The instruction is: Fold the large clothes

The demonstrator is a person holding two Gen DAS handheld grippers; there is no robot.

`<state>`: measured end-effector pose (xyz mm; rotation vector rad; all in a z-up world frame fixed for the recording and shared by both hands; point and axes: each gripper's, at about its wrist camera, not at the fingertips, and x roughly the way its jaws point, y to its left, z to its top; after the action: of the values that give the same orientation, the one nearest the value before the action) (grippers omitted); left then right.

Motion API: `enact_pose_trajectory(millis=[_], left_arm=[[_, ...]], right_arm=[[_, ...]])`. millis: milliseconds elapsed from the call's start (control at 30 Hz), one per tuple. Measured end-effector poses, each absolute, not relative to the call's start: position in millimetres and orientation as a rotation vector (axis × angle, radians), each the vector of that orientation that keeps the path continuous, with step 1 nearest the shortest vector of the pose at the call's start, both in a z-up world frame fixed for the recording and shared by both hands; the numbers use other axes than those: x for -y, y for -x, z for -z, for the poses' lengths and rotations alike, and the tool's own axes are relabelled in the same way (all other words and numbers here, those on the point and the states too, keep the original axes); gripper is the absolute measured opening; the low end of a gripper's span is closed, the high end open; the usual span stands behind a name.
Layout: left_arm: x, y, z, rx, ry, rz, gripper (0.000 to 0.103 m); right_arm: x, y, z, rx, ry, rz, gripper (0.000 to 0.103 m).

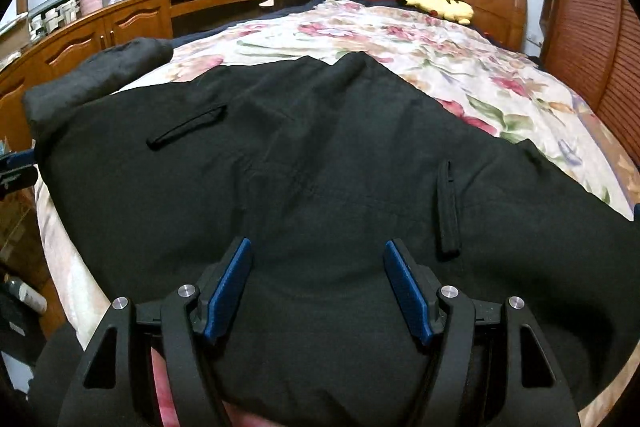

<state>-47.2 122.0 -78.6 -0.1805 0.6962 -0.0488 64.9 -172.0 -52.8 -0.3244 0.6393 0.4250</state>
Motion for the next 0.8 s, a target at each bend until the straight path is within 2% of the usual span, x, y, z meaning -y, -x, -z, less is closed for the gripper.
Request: enact_pose_trajectory(millis=[633, 700, 733, 800], left_arm=[[-107, 6, 80, -0.744, 0.221, 0.12, 0.081], [-110, 1, 81, -0.756, 0.267, 0.152, 0.074], [-112, -3, 81, -0.77, 0.311, 0.184, 0.063], [-114, -7, 81, -0.788, 0.352, 0.202, 0.057]], right_arm=[[170, -47, 56, -0.617, 0.352, -0.423, 0.071], [170, -47, 56, -0.618, 0.35, -0.423, 0.071], [170, -47, 56, -0.618, 0.349, -0.424, 0.071], [171, -47, 56, -0.619, 0.347, -0.425, 0.071]])
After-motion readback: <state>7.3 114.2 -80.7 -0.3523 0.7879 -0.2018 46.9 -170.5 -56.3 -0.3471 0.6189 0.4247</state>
